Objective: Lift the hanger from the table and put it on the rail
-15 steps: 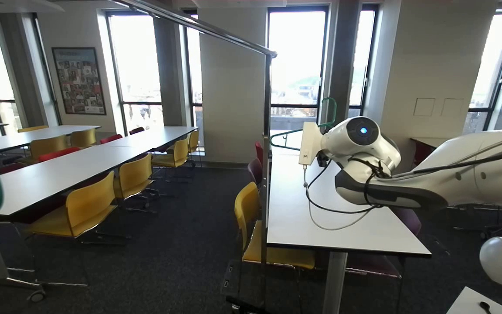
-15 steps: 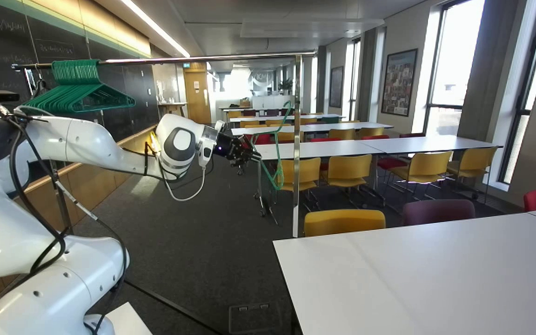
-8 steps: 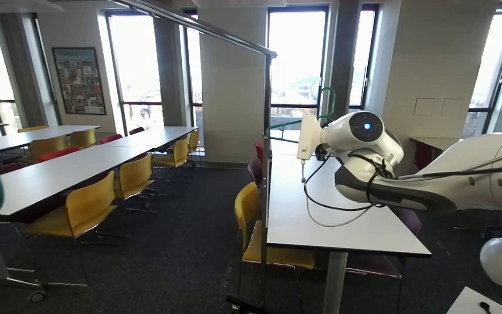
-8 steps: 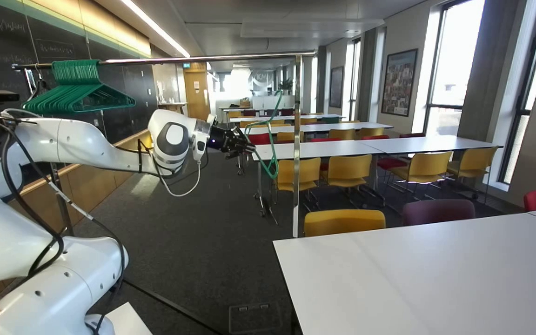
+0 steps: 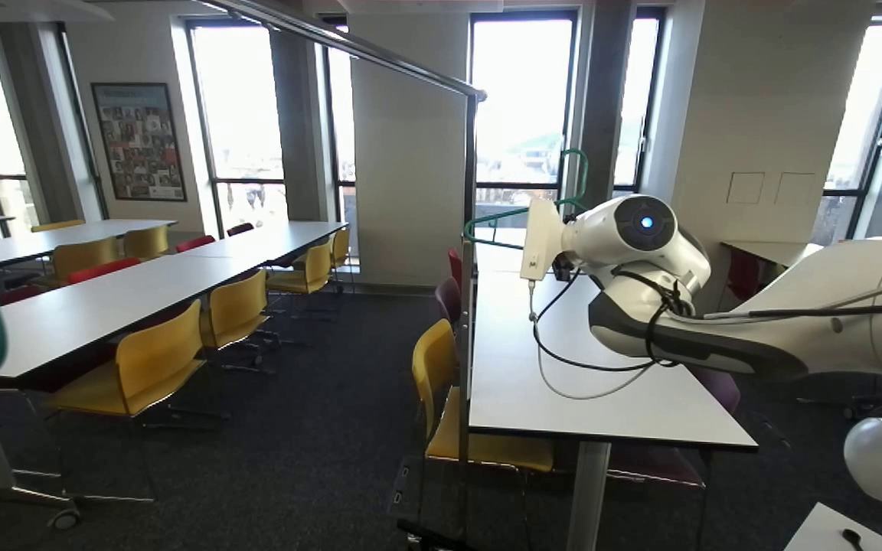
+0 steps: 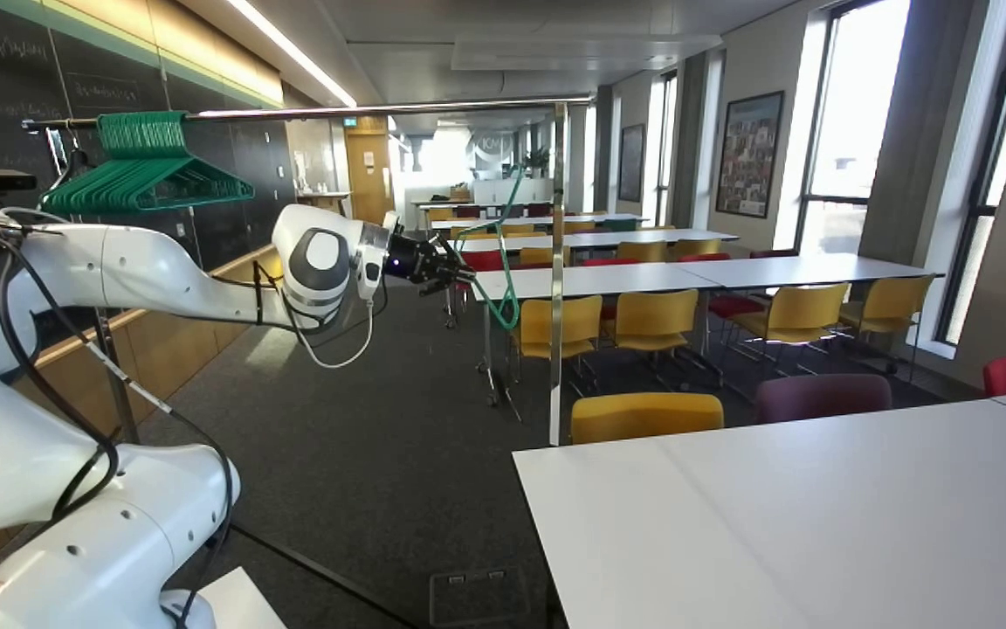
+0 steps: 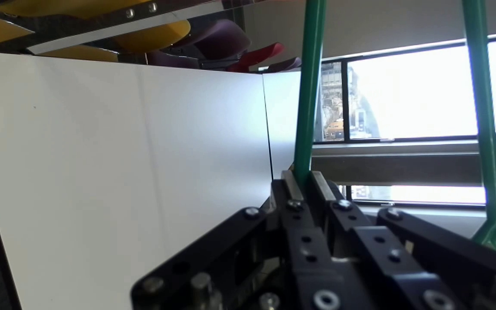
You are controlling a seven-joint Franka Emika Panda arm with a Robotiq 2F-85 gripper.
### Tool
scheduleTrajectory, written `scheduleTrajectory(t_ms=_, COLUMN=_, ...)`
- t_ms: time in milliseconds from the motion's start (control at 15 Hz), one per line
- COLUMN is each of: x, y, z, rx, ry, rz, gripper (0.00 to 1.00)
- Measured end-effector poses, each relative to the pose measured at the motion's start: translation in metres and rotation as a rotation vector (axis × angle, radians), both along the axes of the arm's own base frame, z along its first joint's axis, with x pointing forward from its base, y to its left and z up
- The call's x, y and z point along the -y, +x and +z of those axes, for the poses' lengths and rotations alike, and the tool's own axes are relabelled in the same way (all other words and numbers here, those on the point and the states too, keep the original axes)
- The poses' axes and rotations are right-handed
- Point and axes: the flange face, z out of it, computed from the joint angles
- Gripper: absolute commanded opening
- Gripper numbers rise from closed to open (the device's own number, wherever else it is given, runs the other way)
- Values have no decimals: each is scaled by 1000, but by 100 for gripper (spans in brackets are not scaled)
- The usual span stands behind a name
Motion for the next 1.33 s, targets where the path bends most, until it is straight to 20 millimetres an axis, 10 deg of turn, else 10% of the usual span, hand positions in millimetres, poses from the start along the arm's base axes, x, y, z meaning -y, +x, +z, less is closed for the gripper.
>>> scheduleTrajectory(t_ms=1333, x=-15, y=20, z=15, rx=33, ry=-64, rz=6, gripper=2)
